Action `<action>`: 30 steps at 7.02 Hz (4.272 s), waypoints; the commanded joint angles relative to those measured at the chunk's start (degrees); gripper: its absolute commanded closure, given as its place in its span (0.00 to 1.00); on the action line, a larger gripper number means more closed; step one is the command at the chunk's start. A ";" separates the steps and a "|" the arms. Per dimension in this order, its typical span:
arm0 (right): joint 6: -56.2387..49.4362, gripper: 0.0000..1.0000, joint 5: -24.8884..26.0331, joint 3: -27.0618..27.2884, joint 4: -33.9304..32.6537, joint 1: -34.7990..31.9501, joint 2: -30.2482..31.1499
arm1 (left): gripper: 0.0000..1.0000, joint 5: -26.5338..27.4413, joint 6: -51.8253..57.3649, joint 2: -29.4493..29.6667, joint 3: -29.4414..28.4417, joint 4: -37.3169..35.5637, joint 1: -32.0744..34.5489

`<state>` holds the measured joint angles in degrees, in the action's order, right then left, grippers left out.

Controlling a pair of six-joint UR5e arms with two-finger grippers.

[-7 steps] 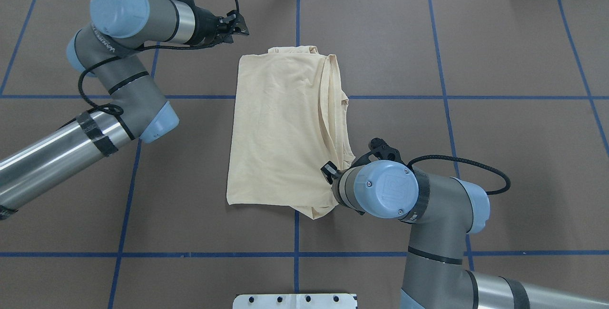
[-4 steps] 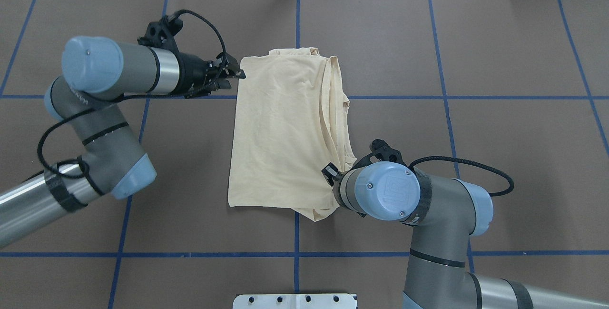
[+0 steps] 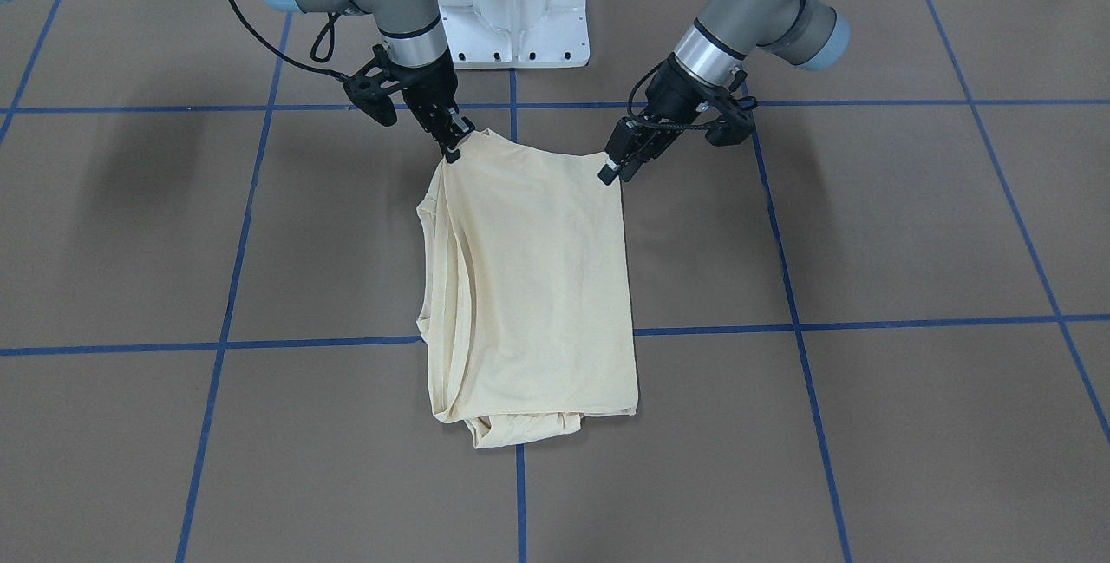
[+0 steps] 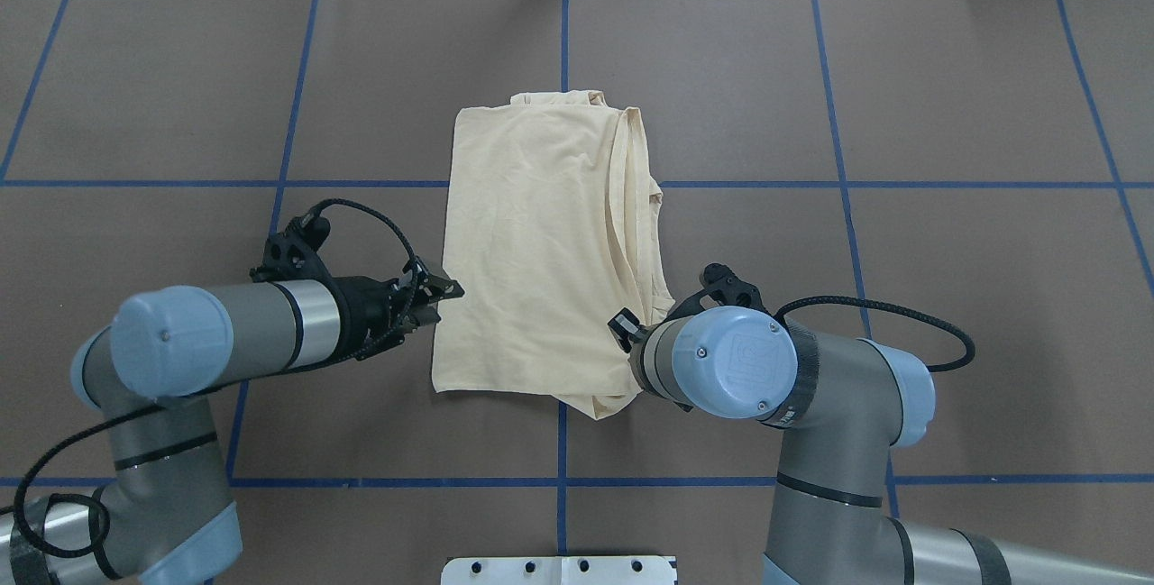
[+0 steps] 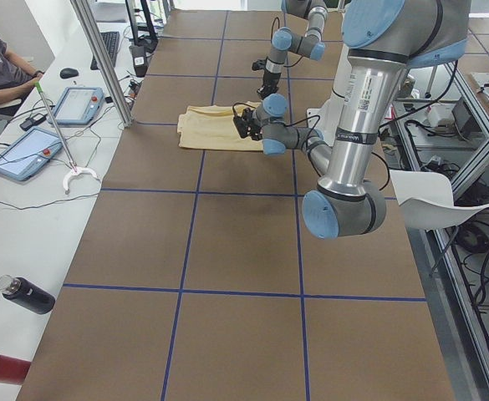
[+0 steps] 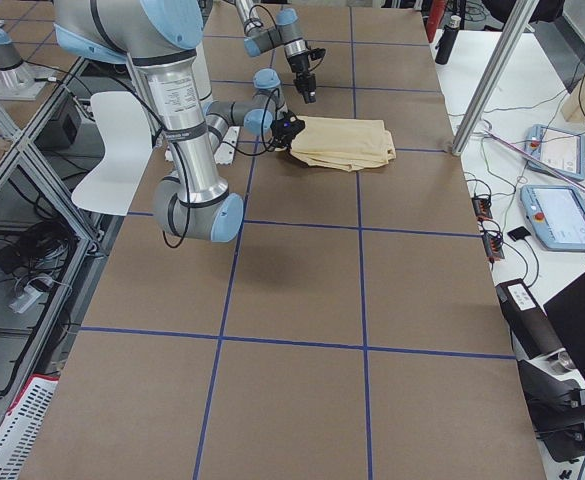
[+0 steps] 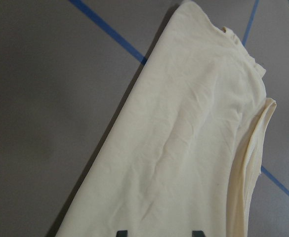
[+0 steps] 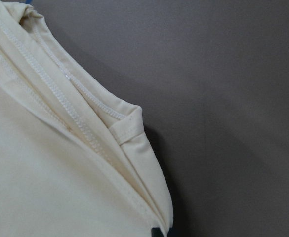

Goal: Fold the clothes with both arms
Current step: 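Move the left gripper down to the shirt's near corner and grasp it, then lift the near edge with both grippers and fold it toward the far edge, then release the shirt and raise both grippers away from it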

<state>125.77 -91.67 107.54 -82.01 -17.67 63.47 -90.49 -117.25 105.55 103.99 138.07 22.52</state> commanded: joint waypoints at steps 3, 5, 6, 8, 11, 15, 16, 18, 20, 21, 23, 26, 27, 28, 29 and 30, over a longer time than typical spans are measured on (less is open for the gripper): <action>0.00 1.00 0.00 -0.05 0.01 0.00 -0.02 | 0.47 6.02 -4.13 -4.21 -0.37 -0.69 -5.56; 0.00 1.00 0.00 -0.05 0.01 0.00 -0.02 | 0.47 5.94 -4.13 -3.61 -1.95 -0.70 -6.44; 0.00 1.00 0.00 -0.14 0.01 0.00 0.07 | 0.47 5.93 -4.21 -3.51 -1.86 -0.70 -6.61; 0.00 1.00 0.00 -0.14 0.01 0.00 0.07 | 0.48 5.85 -4.21 -3.51 -1.69 -0.70 -6.79; 0.00 1.00 0.00 -0.14 0.01 0.00 0.07 | 0.61 5.76 -4.30 -3.43 -1.60 -0.70 -8.28; 0.09 1.00 0.09 -0.05 0.01 0.00 -0.02 | 1.00 5.58 -4.83 -2.90 -0.90 -0.78 -8.90; 0.09 1.00 0.09 0.21 0.01 -0.09 -0.02 | 1.00 5.50 -4.83 -2.81 -0.46 -0.78 -8.90; 0.09 1.00 0.00 5.02 -0.08 -0.18 2.69 | 1.00 3.83 -4.92 -3.34 5.92 -4.27 -8.90; 4.02 1.00 -0.26 13.36 -0.08 -0.26 5.78 | 1.00 -0.19 -4.83 -2.73 16.54 -14.52 -8.90; 4.04 1.00 -2.00 12.96 0.01 -4.61 5.00 | 1.00 -3.70 -2.92 -2.03 17.46 -17.54 -6.03; 1.60 1.00 -13.66 -0.23 0.62 -16.91 -3.73 | 1.00 -6.53 6.22 4.62 11.63 -18.36 3.53; -1.58 1.00 -16.86 -24.21 7.98 -20.20 -16.75 | 1.00 -9.45 15.54 15.01 -7.96 -15.39 14.80; -4.89 1.00 -20.53 -29.61 8.97 -22.48 -19.24 | 1.00 -10.06 16.26 17.73 -15.50 -10.76 17.01; -8.66 1.00 -20.91 -34.28 9.41 -23.54 -21.44 | 1.00 -10.06 16.44 19.93 -22.97 -5.23 18.59; -11.57 1.00 -20.92 -42.07 14.20 -24.51 -24.33 | 1.00 -9.89 16.88 22.30 -29.83 -0.92 19.39; -15.34 0.52 -22.14 -50.59 19.30 -26.87 -27.32 | 0.79 -9.89 17.23 23.37 -33.38 0.96 21.14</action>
<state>114.72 -112.71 66.69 -68.21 -42.25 39.73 -100.41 -100.52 126.95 76.75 135.39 41.77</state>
